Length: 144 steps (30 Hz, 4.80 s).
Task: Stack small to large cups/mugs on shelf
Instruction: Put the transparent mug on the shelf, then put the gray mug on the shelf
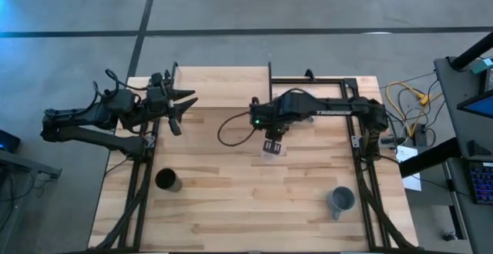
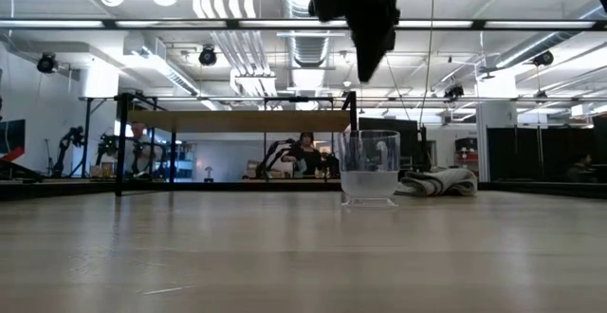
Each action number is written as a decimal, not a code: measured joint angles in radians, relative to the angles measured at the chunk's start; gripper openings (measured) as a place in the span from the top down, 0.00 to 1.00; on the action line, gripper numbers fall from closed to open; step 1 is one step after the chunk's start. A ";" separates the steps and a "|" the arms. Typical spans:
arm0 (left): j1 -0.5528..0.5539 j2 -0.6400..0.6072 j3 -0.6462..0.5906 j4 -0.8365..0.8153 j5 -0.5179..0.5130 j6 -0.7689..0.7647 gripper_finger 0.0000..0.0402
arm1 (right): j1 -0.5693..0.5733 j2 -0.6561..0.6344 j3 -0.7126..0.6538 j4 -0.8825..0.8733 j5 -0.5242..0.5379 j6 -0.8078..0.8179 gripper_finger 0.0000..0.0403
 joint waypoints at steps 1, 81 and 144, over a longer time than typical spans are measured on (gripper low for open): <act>0.000 0.000 0.000 0.000 0.000 0.000 0.77 | -0.003 0.000 -0.034 0.018 0.000 0.002 0.79; 0.000 0.049 0.000 0.002 0.016 -0.001 0.77 | -0.439 0.082 0.454 0.006 -0.113 -0.409 0.98; 0.000 0.077 -0.002 0.007 0.016 -0.002 0.77 | -0.281 0.068 0.544 -0.130 -0.105 -0.239 0.86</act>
